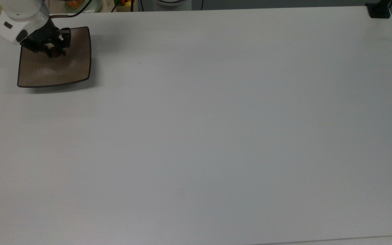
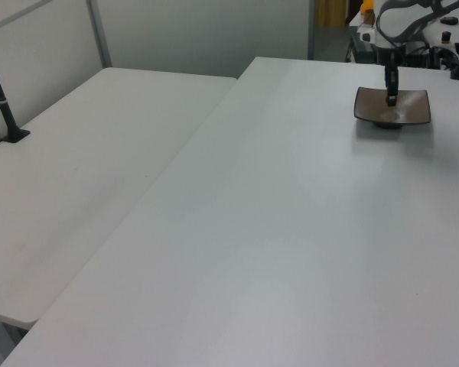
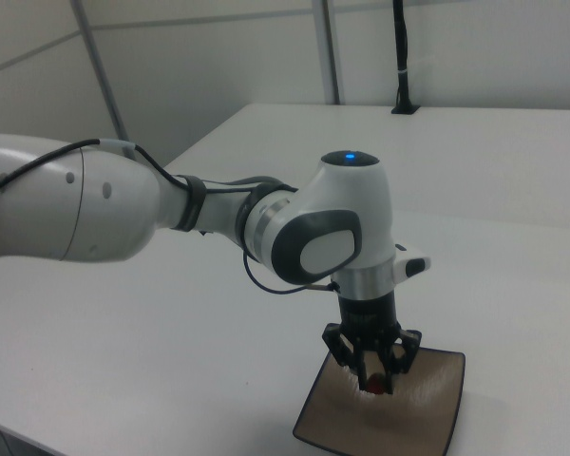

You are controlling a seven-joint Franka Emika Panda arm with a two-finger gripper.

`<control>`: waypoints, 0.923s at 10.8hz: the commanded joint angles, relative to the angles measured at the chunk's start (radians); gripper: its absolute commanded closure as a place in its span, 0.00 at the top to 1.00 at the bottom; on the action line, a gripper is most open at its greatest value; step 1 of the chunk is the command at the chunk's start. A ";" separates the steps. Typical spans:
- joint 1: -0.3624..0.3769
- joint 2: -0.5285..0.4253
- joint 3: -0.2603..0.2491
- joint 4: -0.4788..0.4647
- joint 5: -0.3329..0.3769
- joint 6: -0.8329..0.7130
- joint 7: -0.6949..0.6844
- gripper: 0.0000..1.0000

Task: Strawberries on a ceramic plate
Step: 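Lower the strawberry onto the plate and open the gripper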

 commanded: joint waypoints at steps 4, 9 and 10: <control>0.000 -0.005 -0.009 -0.089 -0.007 0.162 -0.025 0.53; 0.024 -0.037 -0.002 -0.067 0.002 0.133 0.042 1.00; 0.045 -0.054 0.000 -0.037 0.002 0.094 0.099 1.00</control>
